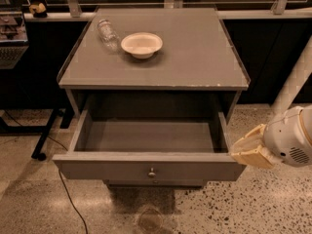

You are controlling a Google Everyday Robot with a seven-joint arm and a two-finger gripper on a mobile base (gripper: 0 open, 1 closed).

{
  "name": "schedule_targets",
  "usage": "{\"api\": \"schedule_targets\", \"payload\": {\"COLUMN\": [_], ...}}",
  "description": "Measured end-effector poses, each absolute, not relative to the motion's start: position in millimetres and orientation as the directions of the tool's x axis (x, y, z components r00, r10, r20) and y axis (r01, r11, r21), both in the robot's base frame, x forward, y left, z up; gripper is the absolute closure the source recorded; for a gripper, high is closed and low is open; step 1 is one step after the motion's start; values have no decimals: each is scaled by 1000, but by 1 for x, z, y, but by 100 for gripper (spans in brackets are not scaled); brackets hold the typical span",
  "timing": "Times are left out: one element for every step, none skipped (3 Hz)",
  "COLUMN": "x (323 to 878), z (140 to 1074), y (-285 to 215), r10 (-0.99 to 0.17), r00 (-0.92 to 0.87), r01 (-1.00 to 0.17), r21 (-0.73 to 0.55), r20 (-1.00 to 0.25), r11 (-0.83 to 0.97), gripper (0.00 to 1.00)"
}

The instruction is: Close top drawer

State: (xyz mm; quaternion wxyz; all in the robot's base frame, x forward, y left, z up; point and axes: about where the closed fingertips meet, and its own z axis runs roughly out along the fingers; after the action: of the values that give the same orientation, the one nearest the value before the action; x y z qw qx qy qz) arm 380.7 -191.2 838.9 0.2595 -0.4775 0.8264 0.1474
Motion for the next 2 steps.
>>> {"api": "schedule_targets", "payload": {"x": [381, 384], "z": [828, 771], "y": [-193, -197], "r10": [-709, -673], "r00": [-429, -500], "r01": [-855, -824], "r21": [0, 61], "r20": [-560, -544], "r11": [518, 563], "gripper": [100, 100]}}
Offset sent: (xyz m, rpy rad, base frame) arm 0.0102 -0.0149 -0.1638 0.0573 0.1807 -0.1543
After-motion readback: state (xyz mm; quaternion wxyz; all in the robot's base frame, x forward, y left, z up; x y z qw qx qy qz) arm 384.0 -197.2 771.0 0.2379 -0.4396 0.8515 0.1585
